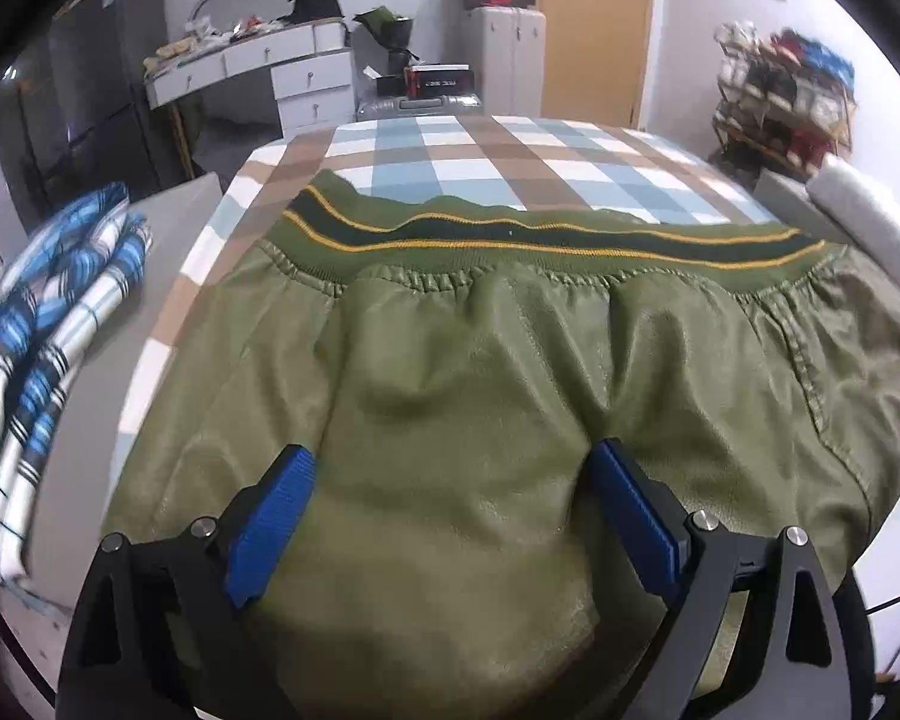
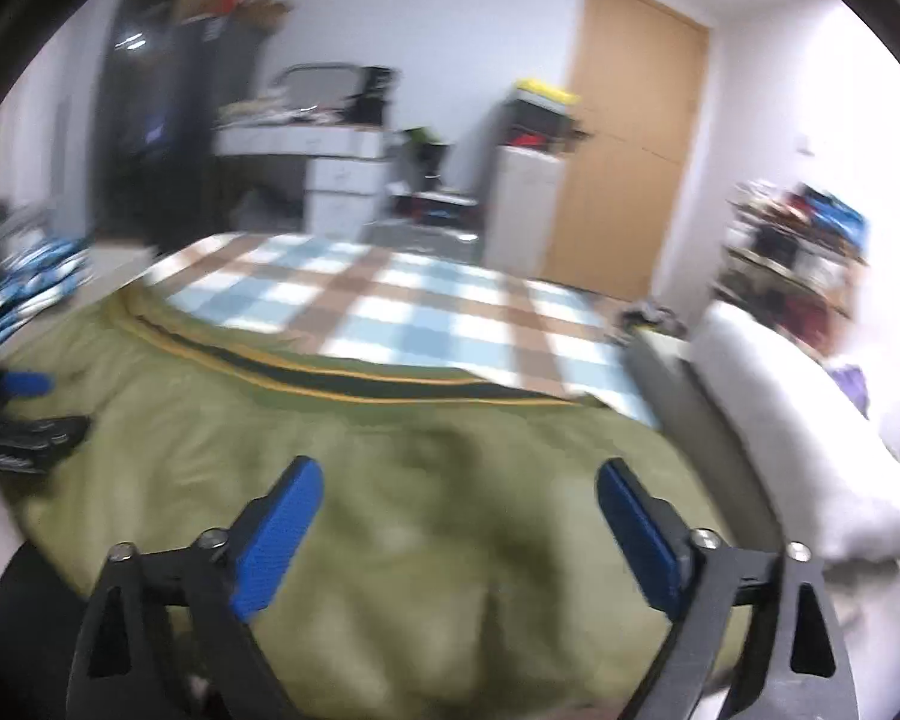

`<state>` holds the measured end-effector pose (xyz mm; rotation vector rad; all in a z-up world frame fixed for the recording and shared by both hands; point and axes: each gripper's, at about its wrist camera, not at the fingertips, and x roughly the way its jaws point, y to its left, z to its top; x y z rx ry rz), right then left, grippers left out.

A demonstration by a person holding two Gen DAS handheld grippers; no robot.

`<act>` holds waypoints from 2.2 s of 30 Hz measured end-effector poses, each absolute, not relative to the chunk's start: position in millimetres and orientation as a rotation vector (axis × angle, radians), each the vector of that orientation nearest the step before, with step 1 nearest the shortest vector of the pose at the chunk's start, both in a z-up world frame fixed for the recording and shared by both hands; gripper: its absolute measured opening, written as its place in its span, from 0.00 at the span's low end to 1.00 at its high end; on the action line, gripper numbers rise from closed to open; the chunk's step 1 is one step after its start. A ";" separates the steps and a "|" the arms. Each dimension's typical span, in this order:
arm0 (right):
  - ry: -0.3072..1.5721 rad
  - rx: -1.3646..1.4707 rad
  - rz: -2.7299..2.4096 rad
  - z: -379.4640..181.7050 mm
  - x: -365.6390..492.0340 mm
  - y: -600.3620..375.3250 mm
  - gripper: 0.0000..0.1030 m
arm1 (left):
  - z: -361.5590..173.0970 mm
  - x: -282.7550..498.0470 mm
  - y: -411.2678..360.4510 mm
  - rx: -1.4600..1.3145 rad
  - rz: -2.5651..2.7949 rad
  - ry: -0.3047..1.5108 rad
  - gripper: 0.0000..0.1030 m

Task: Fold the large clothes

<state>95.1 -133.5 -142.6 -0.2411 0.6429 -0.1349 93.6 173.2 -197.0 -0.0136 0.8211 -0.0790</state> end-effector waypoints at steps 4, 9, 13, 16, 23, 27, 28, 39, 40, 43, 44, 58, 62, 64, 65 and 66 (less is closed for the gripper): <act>0.897 -0.133 -0.098 -198.1 122.6 -172.9 0.94 | -196.6 84.9 172.1 -0.026 -0.089 0.814 0.90; 0.907 -0.135 -0.109 -178.7 124.9 -168.5 0.73 | -196.2 85.3 172.0 -0.029 -0.093 0.813 0.90; 0.738 -0.076 -0.108 -137.6 102.2 -176.3 0.71 | -196.0 84.3 170.5 -0.030 -0.092 0.813 0.90; 0.708 -0.015 -0.163 -134.5 100.7 -202.4 0.71 | -196.6 83.5 171.5 -0.031 -0.093 0.810 0.90; 0.888 0.078 -0.151 -167.6 127.2 -225.3 0.55 | -198.0 80.0 171.5 -0.036 -0.087 0.797 0.90; 0.734 0.109 -0.170 -133.9 121.7 -229.2 0.50 | -198.3 79.4 171.1 -0.036 -0.088 0.795 0.90; 0.720 0.120 -0.193 -132.2 122.4 -233.9 0.50 | -198.4 78.8 171.3 -0.037 -0.087 0.793 0.90; 0.860 0.126 -0.207 -152.8 142.3 -241.1 0.51 | -197.9 78.8 169.6 -0.039 -0.086 0.800 0.90; 0.818 0.128 -0.181 -143.7 133.1 -236.6 0.51 | -197.9 78.7 169.5 -0.039 -0.085 0.800 0.90; 0.704 0.059 -0.144 -130.6 112.9 -213.3 0.54 | -197.3 79.2 169.8 -0.039 -0.084 0.797 0.90; 0.697 0.039 -0.139 -131.9 111.6 -209.5 0.62 | -197.0 79.7 170.1 -0.040 -0.082 0.798 0.90; 0.576 0.084 0.096 -138.6 75.6 -172.9 0.48 | -149.3 47.0 190.4 -0.113 -0.099 0.834 0.88; 0.518 0.085 0.240 -133.5 65.2 -143.7 0.68 | -156.6 18.6 220.4 -0.189 -0.011 0.868 0.88; 0.528 0.117 0.316 -139.0 71.6 -132.1 0.70 | -168.8 11.4 237.4 -0.296 -0.020 0.901 0.88; 0.537 0.131 0.329 -142.7 74.5 -128.5 0.70 | -175.5 8.7 246.2 -0.364 -0.025 0.910 0.88; 0.562 0.164 0.359 -148.5 80.0 -125.0 0.70 | -180.6 7.0 253.9 -0.427 -0.031 0.910 0.88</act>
